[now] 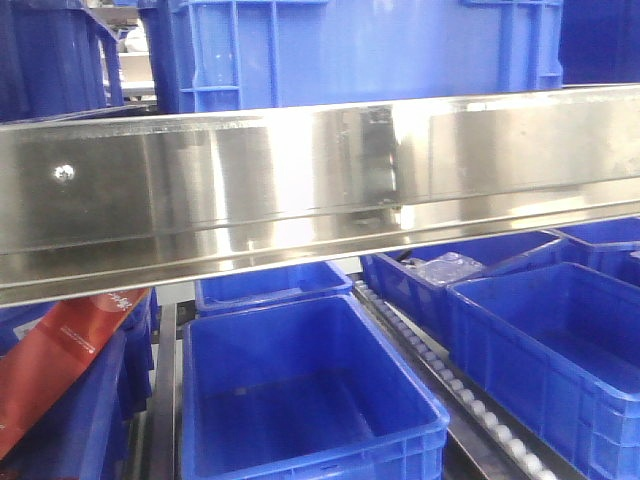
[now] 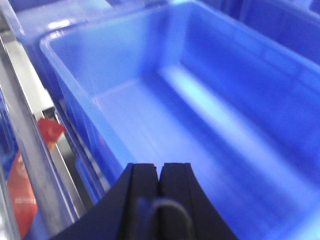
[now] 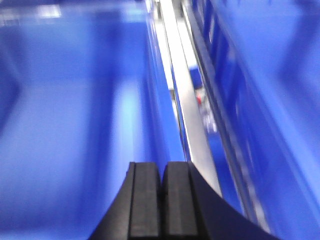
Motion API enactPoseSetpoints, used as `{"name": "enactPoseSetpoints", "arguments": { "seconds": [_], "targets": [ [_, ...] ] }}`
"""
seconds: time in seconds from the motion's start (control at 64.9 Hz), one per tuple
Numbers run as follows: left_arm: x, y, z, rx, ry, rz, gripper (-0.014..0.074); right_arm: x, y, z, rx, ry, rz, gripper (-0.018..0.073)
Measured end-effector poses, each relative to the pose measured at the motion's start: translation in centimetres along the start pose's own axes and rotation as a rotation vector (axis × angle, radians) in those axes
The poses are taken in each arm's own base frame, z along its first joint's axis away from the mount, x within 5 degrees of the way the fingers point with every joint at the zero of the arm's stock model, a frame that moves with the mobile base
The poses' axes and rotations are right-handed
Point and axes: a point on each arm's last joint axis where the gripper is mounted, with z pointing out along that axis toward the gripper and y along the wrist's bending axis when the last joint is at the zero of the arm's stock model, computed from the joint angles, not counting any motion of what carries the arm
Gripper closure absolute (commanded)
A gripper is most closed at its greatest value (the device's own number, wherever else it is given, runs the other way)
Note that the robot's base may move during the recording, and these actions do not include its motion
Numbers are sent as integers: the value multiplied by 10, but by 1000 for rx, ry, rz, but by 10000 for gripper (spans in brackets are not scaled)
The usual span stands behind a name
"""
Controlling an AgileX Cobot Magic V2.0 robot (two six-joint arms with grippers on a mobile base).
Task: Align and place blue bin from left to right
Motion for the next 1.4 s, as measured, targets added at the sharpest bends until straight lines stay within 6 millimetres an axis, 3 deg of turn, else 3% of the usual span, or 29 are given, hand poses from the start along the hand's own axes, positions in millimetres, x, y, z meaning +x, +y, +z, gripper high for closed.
{"name": "enactPoseSetpoints", "arguments": {
  "seconds": [0.216, 0.308, 0.524, 0.724, 0.894, 1.063, 1.233, 1.402],
  "targets": [
    [25, 4, -27, 20, -76, 7, 708, 46, 1, -27, 9, -99, 11, 629],
    [46, 1, -42, 48, -143, 26, 708, 74, 2, -53, 13, -180, 13, 629],
    [110, -10, -93, 184, -330, 88, 708, 139, 5, -112, 17, -327, 11, 629],
    [176, 3, -125, 260, -471, 97, 708, 198, 7, -152, 17, -425, 8, 629],
    [233, 20, -145, 295, -564, 65, 708, 245, 7, -161, 16, -453, 6, 629],
    [274, 32, -156, 311, -614, 48, 708, 285, 7, -155, 16, -449, 7, 629],
    [304, 39, -151, 312, -620, 47, 708, 315, 6, -143, 17, -437, 8, 629],
    [317, 40, -144, 308, -600, 49, 708, 324, 6, -137, 18, -436, 9, 629]
  ]
}}
